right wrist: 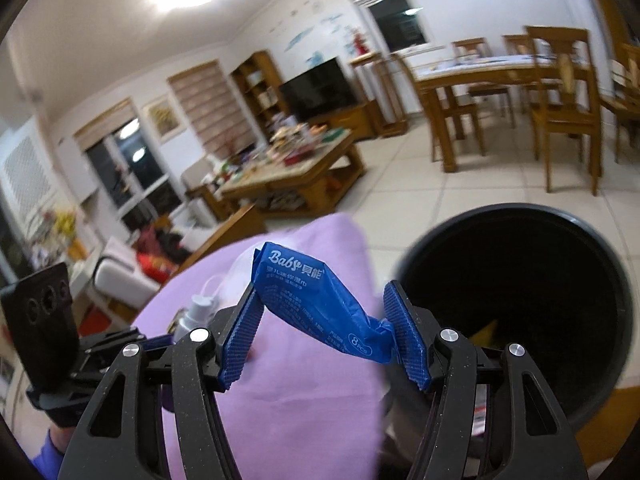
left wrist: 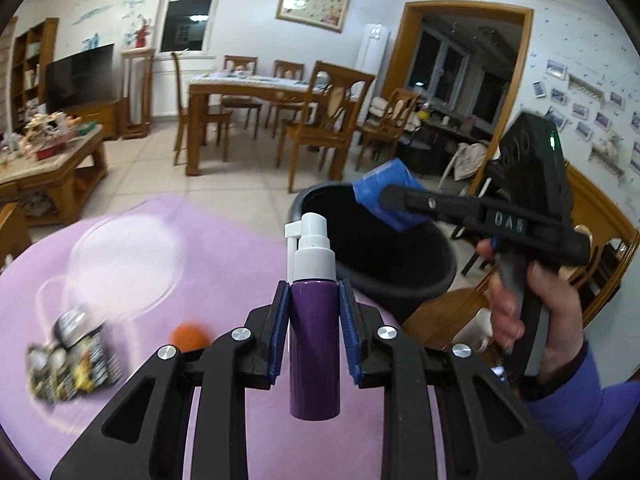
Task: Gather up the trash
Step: 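Lower the spray bottle and blue wipes packet into the bin and open both tools, then grasp the small white cup with the left tool while the right tool grasps the orange ball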
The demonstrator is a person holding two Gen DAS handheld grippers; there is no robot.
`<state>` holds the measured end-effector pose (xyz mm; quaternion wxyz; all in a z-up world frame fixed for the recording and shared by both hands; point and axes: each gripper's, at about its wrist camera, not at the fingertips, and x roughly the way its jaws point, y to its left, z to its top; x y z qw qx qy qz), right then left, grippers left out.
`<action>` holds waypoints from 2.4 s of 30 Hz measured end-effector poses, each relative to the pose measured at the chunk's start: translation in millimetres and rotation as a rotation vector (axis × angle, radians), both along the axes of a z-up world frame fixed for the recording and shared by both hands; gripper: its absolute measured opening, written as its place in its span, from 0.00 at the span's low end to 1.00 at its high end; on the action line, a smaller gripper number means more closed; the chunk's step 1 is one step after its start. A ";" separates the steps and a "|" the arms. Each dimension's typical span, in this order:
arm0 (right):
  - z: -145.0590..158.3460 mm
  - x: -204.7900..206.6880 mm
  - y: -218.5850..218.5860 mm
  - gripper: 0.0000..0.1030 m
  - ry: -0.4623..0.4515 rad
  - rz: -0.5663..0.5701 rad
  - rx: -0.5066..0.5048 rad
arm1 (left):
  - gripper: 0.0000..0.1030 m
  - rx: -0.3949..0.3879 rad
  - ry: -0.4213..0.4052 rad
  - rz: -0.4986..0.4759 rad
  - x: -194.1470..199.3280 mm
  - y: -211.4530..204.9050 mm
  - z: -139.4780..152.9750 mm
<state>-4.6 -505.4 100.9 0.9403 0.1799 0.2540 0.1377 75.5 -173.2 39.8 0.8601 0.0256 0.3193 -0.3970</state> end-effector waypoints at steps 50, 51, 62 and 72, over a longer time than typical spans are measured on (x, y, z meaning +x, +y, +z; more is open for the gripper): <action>-77.2 8.1 -131.4 0.77 0.074 -0.171 0.164 | 0.27 0.071 0.104 -0.110 42.9 -155.9 -47.4; -77.0 7.6 -131.8 0.77 0.075 -0.173 0.165 | 0.27 0.074 0.102 -0.107 42.0 -154.1 -46.3; -66.7 11.1 -103.2 0.77 0.070 -0.125 0.126 | 0.46 0.065 0.067 -0.047 23.6 -102.3 -28.5; -50.0 31.5 5.0 0.77 0.085 0.043 0.023 | 0.46 0.128 0.079 0.148 9.3 20.2 -41.2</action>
